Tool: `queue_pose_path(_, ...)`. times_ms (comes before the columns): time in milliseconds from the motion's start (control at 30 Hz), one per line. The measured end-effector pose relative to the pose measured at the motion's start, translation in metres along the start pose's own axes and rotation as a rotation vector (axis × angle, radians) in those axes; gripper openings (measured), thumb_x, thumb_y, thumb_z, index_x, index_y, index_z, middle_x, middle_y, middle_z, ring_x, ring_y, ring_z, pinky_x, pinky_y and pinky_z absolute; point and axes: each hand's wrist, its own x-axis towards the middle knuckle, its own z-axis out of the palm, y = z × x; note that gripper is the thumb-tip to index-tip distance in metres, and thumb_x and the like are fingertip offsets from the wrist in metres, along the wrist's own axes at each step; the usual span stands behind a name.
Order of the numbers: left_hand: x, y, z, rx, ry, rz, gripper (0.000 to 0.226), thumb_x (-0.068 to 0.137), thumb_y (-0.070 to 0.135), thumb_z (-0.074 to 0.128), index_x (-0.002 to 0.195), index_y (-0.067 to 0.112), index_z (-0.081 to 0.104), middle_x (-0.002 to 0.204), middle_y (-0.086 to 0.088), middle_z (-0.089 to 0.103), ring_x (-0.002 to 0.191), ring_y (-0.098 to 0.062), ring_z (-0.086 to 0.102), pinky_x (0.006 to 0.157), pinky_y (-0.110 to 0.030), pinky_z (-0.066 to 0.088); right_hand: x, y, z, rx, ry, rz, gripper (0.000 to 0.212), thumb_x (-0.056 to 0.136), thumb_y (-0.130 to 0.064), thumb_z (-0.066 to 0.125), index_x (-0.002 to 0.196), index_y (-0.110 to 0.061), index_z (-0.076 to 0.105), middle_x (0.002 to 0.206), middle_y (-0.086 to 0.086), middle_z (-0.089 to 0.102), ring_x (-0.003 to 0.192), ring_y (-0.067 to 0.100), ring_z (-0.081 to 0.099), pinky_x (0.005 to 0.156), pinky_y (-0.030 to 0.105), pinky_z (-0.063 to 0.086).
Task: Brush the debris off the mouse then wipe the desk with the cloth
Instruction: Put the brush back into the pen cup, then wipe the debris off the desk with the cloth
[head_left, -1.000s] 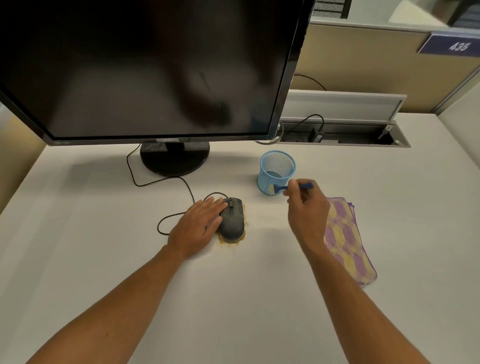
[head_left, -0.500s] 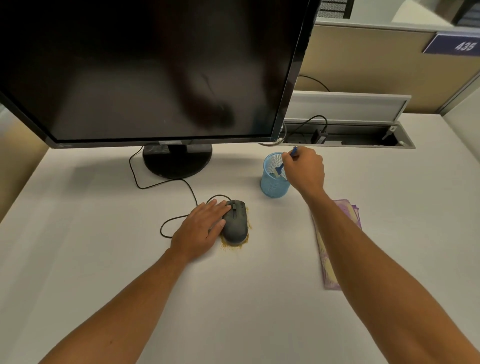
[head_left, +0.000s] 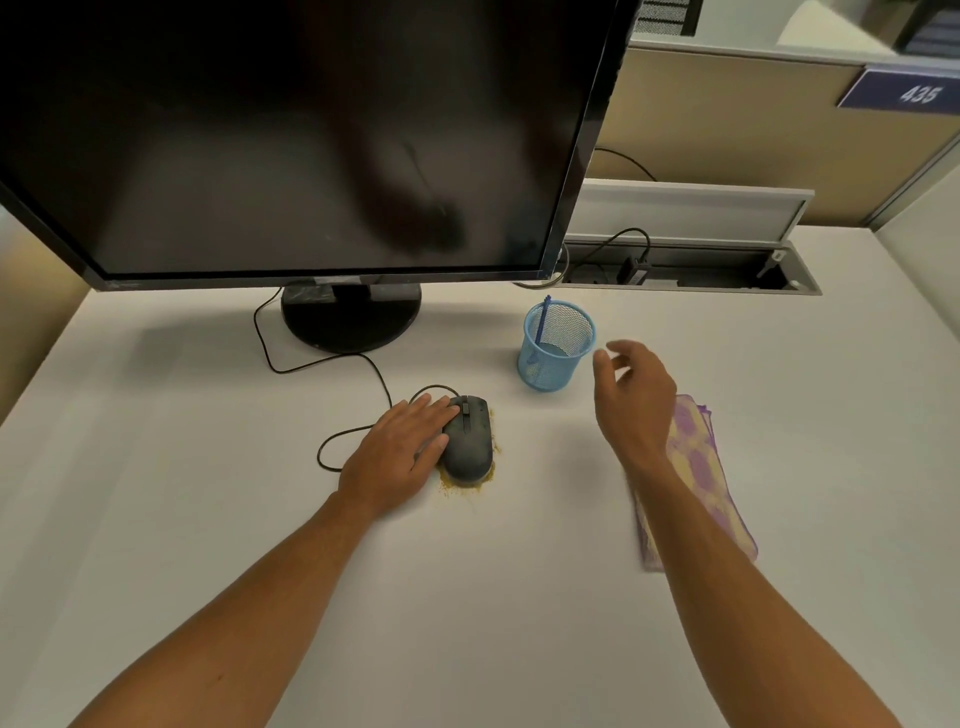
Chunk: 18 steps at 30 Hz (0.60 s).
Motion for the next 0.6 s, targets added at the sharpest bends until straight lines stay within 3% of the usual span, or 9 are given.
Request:
queue_pose_path(167, 0.0, -0.002, 0.0, 0.001, 0.001, 0.006, 0.051, 0.101, 0.043, 0.026, 0.148, 0.028, 0.036, 0.152, 0.008, 0.039, 0.145, -0.011, 0.025, 0.12, -0.029, 0.014, -0.033, 0.061, -0.015, -0.14, 0.014, -0.078, 0.029, 0.09, -0.032, 0.053, 0.106, -0.012, 0.067, 0.102, 0.007, 0.07, 0.095, 0.028, 0.061, 0.089, 0.04, 0.047)
queue_pose_path(300, 0.0, -0.002, 0.001, -0.003, 0.006, 0.011, 0.05, 0.101, 0.042, 0.028, 0.148, 0.027, 0.038, 0.152, 0.008, 0.04, 0.145, -0.011, 0.027, 0.121, -0.034, 0.018, -0.05, 0.097, -0.029, -0.354, -0.072, -0.087, 0.036, 0.092, -0.041, 0.039, 0.106, -0.015, 0.059, 0.1, 0.005, 0.066, 0.095, 0.03, 0.059, 0.087, 0.041, 0.045)
queue_pose_path(367, 0.0, 0.0, 0.0, -0.002, 0.007, 0.012, 0.05, 0.101, 0.041, 0.029, 0.148, 0.026, 0.038, 0.151, 0.007, 0.041, 0.145, -0.012, 0.028, 0.12, -0.035, 0.019, -0.058, 0.109, -0.027, -0.447, -0.132, -0.08, 0.051, 0.093, -0.048, 0.032, 0.123, -0.014, 0.056, 0.123, 0.006, 0.061, 0.119, 0.028, 0.052, 0.104, 0.045, 0.034)
queue_pose_path(433, 0.001, 0.0, 0.0, 0.002, 0.001, 0.014, 0.05, 0.101, 0.041, 0.029, 0.148, 0.026, 0.038, 0.151, 0.006, 0.041, 0.144, -0.013, 0.029, 0.12, -0.035, 0.019, -0.061, 0.115, -0.023, -0.5, -0.191, -0.017, 0.065, 0.092, -0.053, 0.024, 0.141, -0.014, 0.043, 0.147, 0.005, 0.045, 0.14, 0.021, 0.033, 0.116, 0.043, 0.014)
queue_pose_path(600, 0.001, 0.0, 0.0, 0.009, 0.003, 0.018, 0.049, 0.101, 0.039, 0.03, 0.147, 0.025, 0.04, 0.15, 0.005, 0.043, 0.144, -0.016, 0.031, 0.12, -0.032, 0.016, -0.058, 0.114, -0.017, -0.524, -0.301, 0.039, 0.067, 0.094, -0.051, 0.021, 0.152, -0.016, 0.024, 0.159, 0.006, 0.024, 0.148, 0.018, 0.014, 0.12, 0.044, 0.004)
